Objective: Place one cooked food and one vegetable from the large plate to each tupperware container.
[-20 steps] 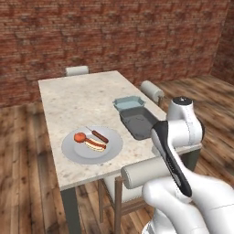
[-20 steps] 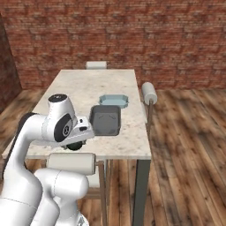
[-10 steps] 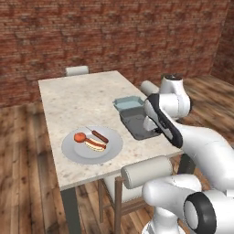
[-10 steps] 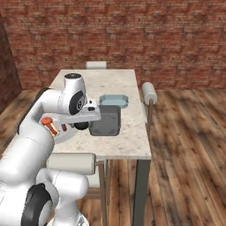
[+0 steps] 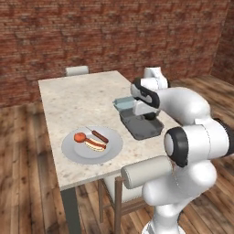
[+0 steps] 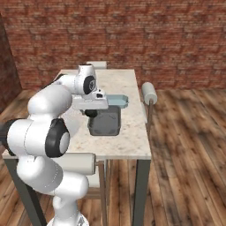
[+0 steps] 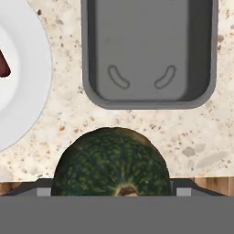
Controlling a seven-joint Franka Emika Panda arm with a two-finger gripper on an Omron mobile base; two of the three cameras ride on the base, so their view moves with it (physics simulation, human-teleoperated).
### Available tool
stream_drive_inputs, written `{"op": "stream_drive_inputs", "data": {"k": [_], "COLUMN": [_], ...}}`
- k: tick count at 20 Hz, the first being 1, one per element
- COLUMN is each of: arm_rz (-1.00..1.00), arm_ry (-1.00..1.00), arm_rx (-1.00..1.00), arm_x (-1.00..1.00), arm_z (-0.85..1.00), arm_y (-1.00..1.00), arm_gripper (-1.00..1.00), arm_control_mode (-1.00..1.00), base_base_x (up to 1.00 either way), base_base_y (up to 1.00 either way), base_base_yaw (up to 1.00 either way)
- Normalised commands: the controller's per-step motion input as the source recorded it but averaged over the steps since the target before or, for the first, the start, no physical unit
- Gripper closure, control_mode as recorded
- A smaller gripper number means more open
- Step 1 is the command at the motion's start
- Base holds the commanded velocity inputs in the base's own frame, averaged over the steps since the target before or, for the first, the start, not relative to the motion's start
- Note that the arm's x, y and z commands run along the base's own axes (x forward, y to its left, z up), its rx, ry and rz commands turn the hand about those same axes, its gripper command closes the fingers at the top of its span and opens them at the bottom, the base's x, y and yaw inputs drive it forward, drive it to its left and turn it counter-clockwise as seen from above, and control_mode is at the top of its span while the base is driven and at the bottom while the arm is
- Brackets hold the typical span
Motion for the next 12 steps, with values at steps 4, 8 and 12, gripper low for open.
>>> {"op": "stream_drive_inputs", "data": {"k": [4,8,12], "arm_rz": [-0.19,-0.05,0.04], "arm_ry": [0.0,0.03,0.02], "arm_rx": [-0.05,0.03,0.12], "arm_x": [1.0,0.96,0.74], "arm_z": [-0.87,-0.22,-0.28], "arm_y": [-0.11,0.0,-0.37], "arm_gripper": [1.0,1.0,1.0], "arm_control_mode": [-1.0,-1.0,-1.0], "base_base_x": [0.0,0.0,0.0], "base_base_y": [0.0,0.0,0.0], "base_base_yaw": [0.0,0.0,0.0]}}
